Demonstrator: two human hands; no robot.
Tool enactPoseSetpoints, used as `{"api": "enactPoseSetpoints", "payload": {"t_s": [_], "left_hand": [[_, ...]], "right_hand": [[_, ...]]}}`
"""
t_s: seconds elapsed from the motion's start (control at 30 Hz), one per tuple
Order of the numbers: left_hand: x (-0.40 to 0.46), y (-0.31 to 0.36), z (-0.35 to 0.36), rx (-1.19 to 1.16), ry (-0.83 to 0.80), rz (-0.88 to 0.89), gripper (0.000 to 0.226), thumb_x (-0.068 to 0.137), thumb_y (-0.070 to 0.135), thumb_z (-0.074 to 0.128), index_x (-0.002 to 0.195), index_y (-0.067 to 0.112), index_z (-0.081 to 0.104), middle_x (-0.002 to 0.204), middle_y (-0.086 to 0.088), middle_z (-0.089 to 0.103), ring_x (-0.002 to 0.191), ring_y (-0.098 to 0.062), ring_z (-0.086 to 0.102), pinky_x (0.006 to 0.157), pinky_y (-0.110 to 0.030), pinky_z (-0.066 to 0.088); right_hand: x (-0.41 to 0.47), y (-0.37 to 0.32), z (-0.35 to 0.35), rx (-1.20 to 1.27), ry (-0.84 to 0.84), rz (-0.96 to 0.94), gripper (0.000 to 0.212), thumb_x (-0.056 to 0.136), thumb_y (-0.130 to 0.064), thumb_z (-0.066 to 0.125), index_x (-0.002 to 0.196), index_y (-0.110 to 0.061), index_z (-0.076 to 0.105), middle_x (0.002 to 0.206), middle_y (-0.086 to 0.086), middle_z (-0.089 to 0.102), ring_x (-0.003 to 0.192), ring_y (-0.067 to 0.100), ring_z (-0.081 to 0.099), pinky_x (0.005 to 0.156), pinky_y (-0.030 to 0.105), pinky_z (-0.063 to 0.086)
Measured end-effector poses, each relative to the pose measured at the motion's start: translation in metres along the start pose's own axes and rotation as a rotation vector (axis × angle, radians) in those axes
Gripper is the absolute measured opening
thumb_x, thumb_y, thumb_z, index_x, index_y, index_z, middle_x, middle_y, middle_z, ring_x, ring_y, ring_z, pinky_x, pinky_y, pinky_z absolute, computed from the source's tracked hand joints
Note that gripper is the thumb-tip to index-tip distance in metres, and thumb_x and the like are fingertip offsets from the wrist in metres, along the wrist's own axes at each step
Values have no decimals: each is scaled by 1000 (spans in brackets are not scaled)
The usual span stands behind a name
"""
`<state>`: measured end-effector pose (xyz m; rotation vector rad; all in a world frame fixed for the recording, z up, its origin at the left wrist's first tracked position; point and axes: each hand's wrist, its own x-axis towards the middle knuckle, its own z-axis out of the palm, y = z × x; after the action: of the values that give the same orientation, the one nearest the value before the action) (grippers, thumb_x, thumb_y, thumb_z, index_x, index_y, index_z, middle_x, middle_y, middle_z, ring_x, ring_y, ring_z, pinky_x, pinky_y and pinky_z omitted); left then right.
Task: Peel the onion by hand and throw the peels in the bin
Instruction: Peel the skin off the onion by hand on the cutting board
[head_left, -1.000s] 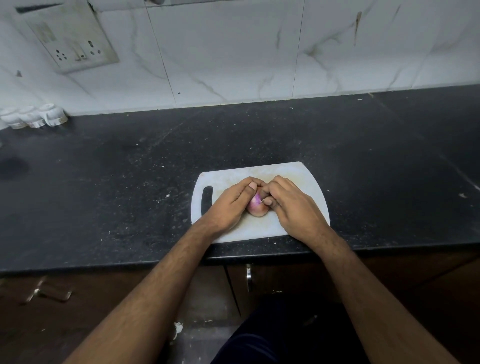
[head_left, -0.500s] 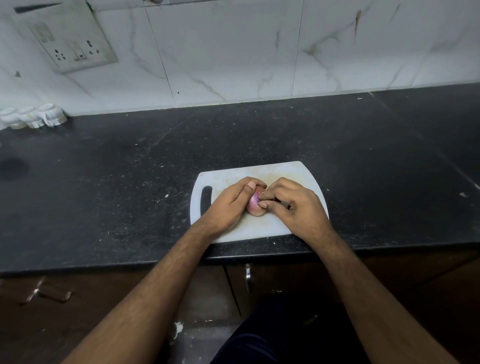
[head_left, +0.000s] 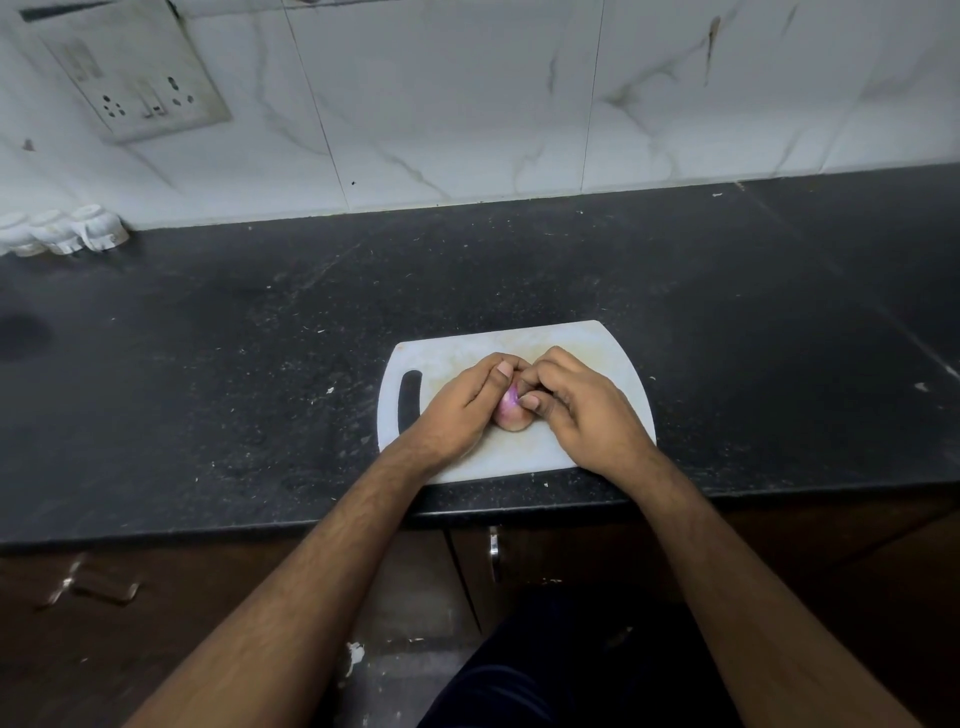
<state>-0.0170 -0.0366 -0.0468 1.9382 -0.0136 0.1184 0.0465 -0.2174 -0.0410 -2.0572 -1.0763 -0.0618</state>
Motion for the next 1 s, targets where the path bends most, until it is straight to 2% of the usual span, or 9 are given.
{"api": "enactPoseSetpoints", "payload": {"t_s": [0.13,0.33,0.4,0.47,0.53,0.7,0.83,0.9,1.0], "left_hand": [[1,-1,-1,-25,-14,7,41,112,38,35,128,14,64,121,-4,73,119,-19,67,112,-40,49],[2,-2,-2,-33,-5,2,37,117,27,34,129,11,64,123,-4,73,118,-13,67,105,-23,49],[1,-2,-3,-48,4,4,37,116,25,34,129,9,65,123,-4,73,119,-13,67,104,-21,49],[0,-2,-3,-55,9,-3,37,116,25,35,129,9,65,123,-4,73,118,-13,67,104,-22,50],[0,-1,-3,-54,15,-16,36,116,26,36,129,10,66,123,-2,73,118,-12,67,104,-23,50],[-1,0,-4,-44,23,-23,36,116,27,36,130,13,66,124,-1,73,117,-11,67,104,-23,51],[0,-2,-4,-58,28,-23,35,116,27,37,130,12,67,124,0,73,118,-11,68,105,-24,51],[0,-3,-3,-52,30,-20,35,116,27,38,130,12,67,126,-1,72,119,-11,67,104,-22,51],[0,-3,-4,-39,27,-10,34,116,26,39,130,12,67,125,-1,73,119,-11,67,104,-24,51]], "right_hand": [[3,4,-1,115,-52,31,16,100,-21,61,98,-36,64,101,-19,57,88,7,60,77,40,54],[4,7,-3,239,-93,77,16,101,-15,61,95,-29,67,96,-18,56,78,1,57,71,30,48],[3,7,-5,324,-93,100,15,103,-14,59,96,-24,67,96,-16,55,76,0,57,67,29,51],[3,6,-7,363,-51,102,13,103,-10,58,97,-17,67,96,-11,56,77,1,58,67,22,51],[3,6,-9,351,22,121,12,102,-8,59,97,-17,66,96,-8,59,85,0,60,68,14,49],[1,7,-8,372,130,228,8,99,-14,64,100,-19,70,102,-9,67,94,9,66,56,25,57],[0,6,-6,361,164,243,15,100,-13,63,111,-17,74,104,-12,71,90,6,68,57,19,54],[-1,5,-6,352,176,254,17,101,-17,63,114,-17,73,98,-16,72,85,3,68,60,14,52],[-2,1,-7,349,190,219,10,99,-19,67,108,-16,72,91,-20,70,81,1,66,66,11,51]]}}
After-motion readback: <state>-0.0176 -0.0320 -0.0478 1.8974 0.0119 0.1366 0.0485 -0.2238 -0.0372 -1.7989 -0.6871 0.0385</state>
